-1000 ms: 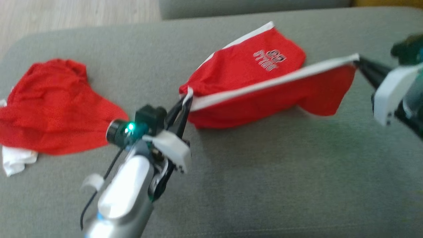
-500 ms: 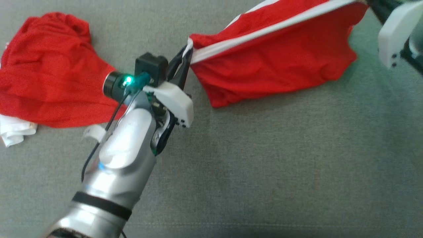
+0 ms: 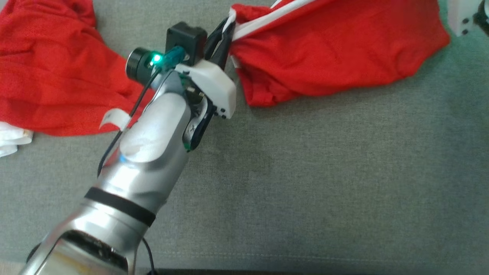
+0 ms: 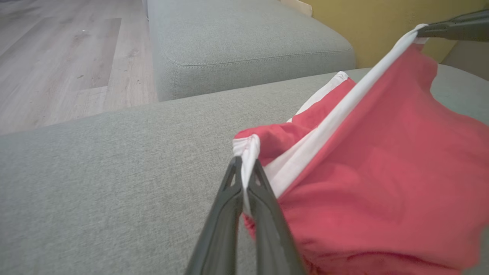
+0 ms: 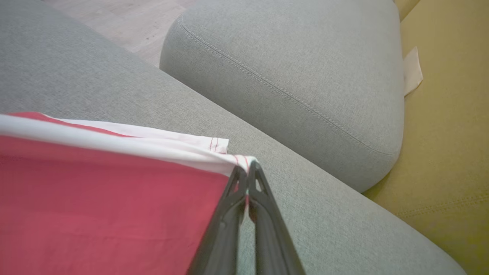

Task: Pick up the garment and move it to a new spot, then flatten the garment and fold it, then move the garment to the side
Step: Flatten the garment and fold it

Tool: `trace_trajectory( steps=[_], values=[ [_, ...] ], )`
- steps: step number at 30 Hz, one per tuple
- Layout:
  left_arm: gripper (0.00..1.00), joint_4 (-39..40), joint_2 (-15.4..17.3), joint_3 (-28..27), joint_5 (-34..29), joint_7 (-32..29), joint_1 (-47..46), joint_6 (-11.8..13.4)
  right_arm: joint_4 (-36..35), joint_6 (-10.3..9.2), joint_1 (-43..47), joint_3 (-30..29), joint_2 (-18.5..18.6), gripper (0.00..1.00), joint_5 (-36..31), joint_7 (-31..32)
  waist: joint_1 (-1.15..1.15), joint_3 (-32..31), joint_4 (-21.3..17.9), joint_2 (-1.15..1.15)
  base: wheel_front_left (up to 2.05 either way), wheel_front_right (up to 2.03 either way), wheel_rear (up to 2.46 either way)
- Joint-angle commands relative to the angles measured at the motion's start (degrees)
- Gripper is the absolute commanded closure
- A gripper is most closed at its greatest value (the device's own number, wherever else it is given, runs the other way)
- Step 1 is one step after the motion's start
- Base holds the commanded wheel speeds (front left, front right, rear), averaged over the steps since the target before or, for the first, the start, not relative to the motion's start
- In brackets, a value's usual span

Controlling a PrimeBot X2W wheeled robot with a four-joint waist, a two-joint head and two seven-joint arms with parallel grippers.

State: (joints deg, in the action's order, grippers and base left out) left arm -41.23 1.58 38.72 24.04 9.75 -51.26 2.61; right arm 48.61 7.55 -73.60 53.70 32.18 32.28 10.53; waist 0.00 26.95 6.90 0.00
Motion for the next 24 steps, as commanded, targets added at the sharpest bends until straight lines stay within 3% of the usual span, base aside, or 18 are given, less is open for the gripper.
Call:
trace_trajectory(
  steps=[1,11,12,13,24],
  values=[
    [1.00,0.9,1.3,-0.6,0.7,0.6,-2.6,0.7,0.1,-0.06,-1.4,0.1,-0.2,1.00,0.6,-1.0,0.00,0.8,0.3,0.00,0.00,0.00,0.00],
    [0.99,-1.4,1.3,3.4,4.3,1.9,-5.8,1.9,6.1,-0.06,-4.9,2.9,-2.6,1.00,2.2,-4.8,0.00,2.7,1.2,0.00,0.00,0.00,0.00],
    [0.09,-1.7,1.3,3.8,4.7,2.0,-6.1,2.0,6.8,-0.06,-5.2,3.1,-2.9,0.83,2.6,-5.1,0.00,2.8,1.2,0.00,0.00,0.00,0.00],
    [0.00,-2.0,1.3,4.1,5.1,2.1,-6.3,2.2,7.4,-0.06,-5.4,3.3,-3.2,0.00,2.9,-5.4,0.00,2.8,1.3,0.00,0.00,0.00,0.00],
    [0.00,-5.8,1.3,6.0,7.7,4.2,-5.5,3.5,13.9,-0.06,-3.0,4.2,-5.4,0.00,5.5,-13.5,0.00,-2.0,0.2,0.00,0.00,0.00,0.00]
  ],
)
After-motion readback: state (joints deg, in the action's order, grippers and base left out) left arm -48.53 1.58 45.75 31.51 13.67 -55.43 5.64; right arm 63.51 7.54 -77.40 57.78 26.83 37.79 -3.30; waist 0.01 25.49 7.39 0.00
